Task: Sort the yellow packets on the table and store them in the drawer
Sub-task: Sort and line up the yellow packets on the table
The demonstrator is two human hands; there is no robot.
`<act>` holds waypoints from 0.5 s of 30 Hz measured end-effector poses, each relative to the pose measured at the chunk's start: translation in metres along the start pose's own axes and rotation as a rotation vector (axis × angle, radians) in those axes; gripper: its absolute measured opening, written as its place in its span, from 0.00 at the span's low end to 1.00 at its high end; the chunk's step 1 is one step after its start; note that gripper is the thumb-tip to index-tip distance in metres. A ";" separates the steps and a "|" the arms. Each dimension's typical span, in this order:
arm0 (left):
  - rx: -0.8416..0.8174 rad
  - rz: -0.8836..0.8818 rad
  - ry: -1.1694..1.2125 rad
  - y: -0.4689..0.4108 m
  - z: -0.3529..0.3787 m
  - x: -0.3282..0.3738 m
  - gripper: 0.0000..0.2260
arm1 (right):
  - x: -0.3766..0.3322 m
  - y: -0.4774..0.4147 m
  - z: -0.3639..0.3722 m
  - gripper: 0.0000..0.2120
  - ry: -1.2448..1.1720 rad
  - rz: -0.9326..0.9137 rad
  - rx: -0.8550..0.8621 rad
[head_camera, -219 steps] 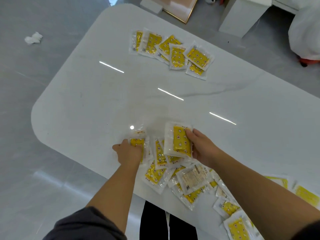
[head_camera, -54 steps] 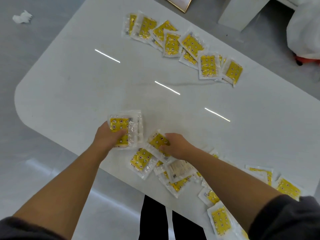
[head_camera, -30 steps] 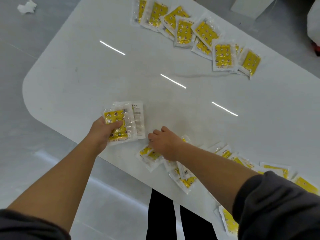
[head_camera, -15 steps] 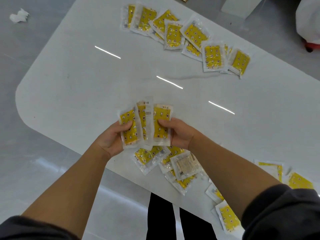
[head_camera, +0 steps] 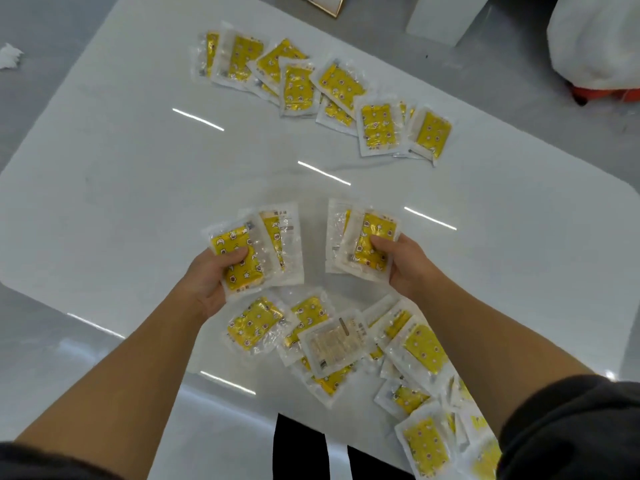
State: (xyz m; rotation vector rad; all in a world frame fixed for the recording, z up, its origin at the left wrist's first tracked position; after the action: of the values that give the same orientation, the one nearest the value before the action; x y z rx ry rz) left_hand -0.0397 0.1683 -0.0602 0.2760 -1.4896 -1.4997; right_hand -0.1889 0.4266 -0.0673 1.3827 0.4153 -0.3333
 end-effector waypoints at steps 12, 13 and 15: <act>0.054 0.206 -0.198 -0.076 0.284 0.008 0.10 | -0.145 -0.053 -0.130 0.15 0.041 -0.187 0.307; 0.055 0.239 -0.199 -0.082 0.300 0.015 0.10 | -0.157 -0.057 -0.130 0.15 0.054 -0.211 0.301; 0.092 0.296 -0.210 -0.095 0.323 0.031 0.11 | -0.180 -0.065 -0.124 0.13 0.042 -0.250 0.267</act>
State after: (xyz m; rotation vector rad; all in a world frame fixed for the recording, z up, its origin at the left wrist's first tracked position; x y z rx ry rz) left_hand -0.3350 0.3323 -0.0553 -0.0504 -1.6853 -1.2537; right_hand -0.3885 0.5362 -0.0563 1.6022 0.5970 -0.5825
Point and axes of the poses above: each hand's wrist, its own y-axis away from the middle knuckle, its own z-axis out of the palm, x = y × z, the point moved 1 cm from there along -y, towards the middle knuckle, and after that the axes turned 2 degrees about x, right-handed, at the moved point
